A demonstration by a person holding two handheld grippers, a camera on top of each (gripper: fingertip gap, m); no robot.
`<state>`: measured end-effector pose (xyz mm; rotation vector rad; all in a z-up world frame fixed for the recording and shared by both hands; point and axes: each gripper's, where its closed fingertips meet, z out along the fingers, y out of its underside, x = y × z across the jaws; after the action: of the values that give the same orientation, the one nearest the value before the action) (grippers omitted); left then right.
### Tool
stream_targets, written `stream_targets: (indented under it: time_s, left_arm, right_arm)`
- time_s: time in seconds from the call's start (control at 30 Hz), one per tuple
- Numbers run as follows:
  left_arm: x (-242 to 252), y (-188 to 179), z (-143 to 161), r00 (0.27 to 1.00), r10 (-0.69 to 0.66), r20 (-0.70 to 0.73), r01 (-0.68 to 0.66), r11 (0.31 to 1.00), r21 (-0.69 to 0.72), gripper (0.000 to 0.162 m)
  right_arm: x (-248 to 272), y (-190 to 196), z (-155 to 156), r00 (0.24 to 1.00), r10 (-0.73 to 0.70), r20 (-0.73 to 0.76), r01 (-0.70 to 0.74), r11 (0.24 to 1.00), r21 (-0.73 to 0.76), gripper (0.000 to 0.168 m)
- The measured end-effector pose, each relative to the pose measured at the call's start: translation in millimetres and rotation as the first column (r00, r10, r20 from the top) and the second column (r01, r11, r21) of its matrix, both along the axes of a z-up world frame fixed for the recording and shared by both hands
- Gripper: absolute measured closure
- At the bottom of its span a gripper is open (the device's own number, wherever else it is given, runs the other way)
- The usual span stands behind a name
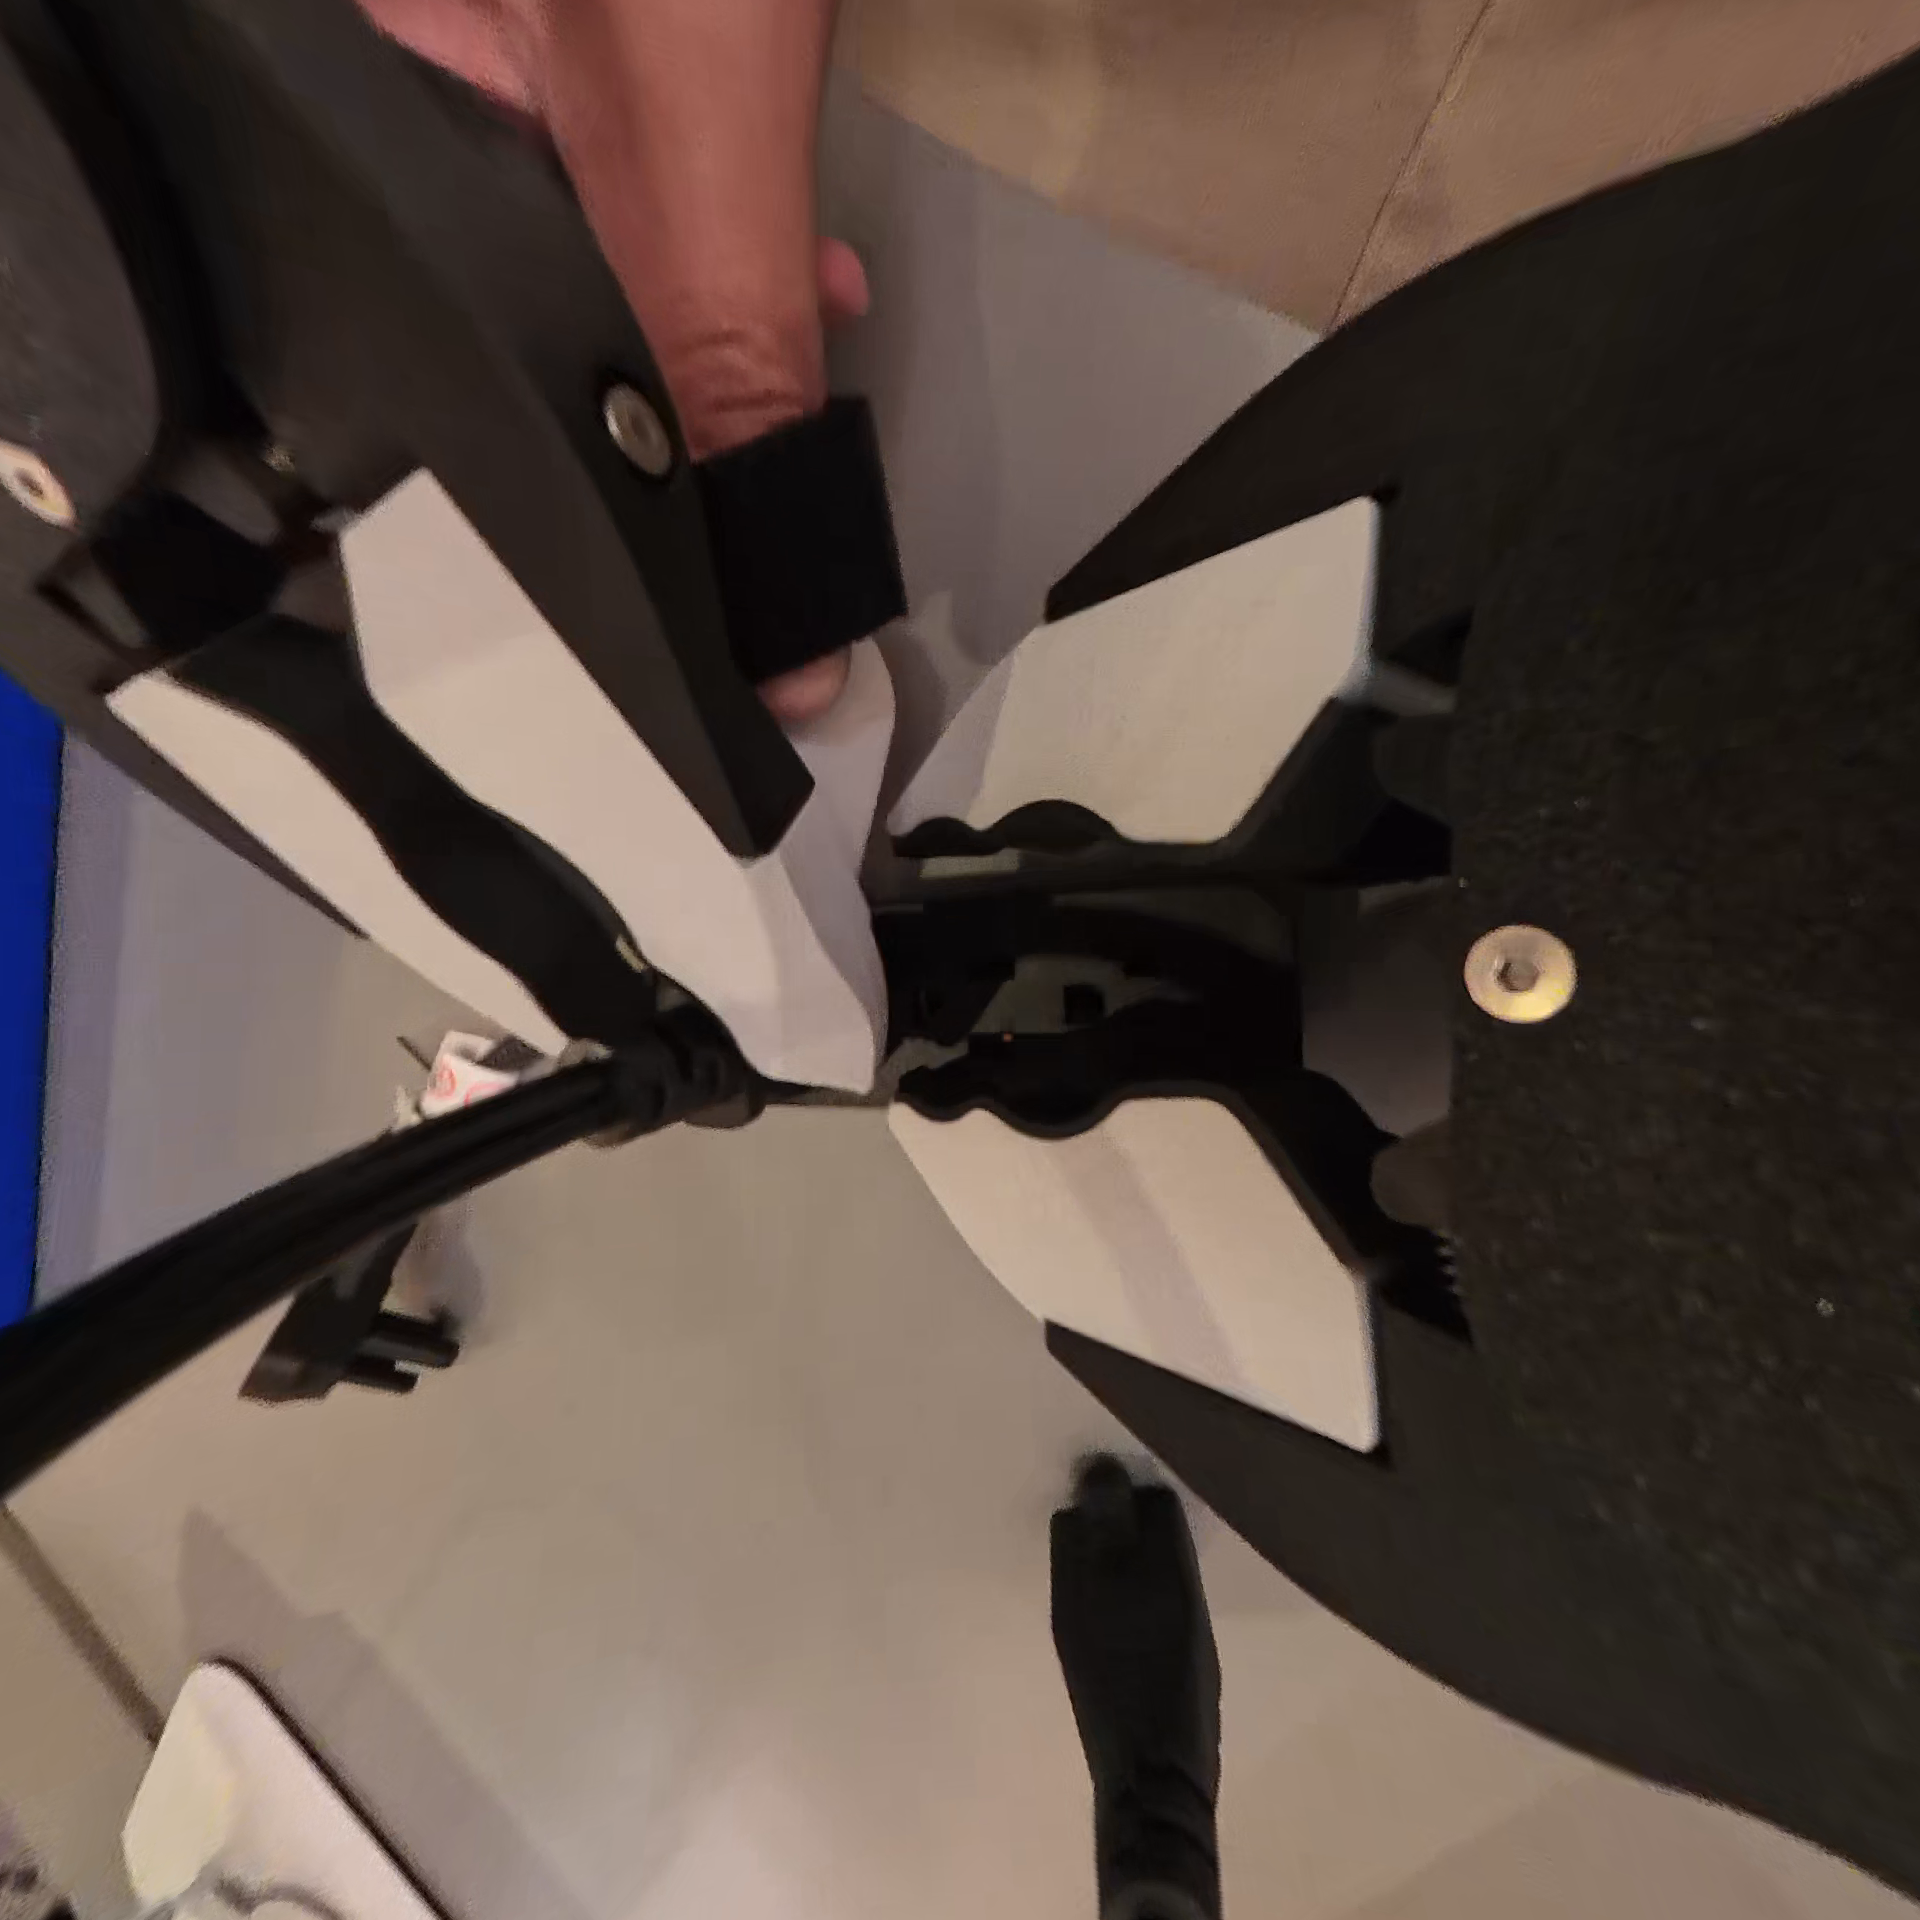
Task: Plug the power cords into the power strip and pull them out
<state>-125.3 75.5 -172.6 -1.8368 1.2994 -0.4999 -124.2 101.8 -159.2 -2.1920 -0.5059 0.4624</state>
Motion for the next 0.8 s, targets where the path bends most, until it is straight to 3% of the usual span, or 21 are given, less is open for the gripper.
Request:
stream_targets:
  time_s: [0.03, 0.47, 0.63, 0.73, 0.8]
  left_arm:
    - [-0.9, 3.0, -0.6, 1.0, 0.019, -0.01, -0.019, 1.0, 0.013, 0.127]
    - [-3.9, 7.3, -1.3, 0.997, 0.075, -0.01, -0.075, 0.997, 0.023, 0.133]
    - [-4.5, 8.3, -1.1, 0.996, 0.084, -0.006, -0.084, 0.996, 0.016, 0.133]
    - [-6.2, 10.6, -1.0, 0.995, 0.102, 0.004, -0.102, 0.995, -0.003, 0.133]
    - [-7.1, 11.7, -1.2, 0.993, 0.12, 0.004, -0.12, 0.993, -0.004, 0.132]
  right_arm:
    - [-0.2, -0.1, 0.0, 1.0, 0.001, -0.002, -0.001, 1.0, 0.0, 0.143]
    - [2.1, -4.6, 14.6, 0.992, 0.026, -0.124, -0.026, 1.0, 0.004, 0.144]
    - [-3.7, 0.0, 4.8, 0.996, 0.071, 0.057, -0.075, 0.994, 0.074, 0.135]
    - [-2.1, 5.6, 2.5, 0.98, 0.047, 0.191, -0.071, 0.99, 0.124, 0.144]
    - [-2.9, 6.2, 2.3, 0.981, 0.023, 0.192, -0.05, 0.989, 0.142, 0.145]
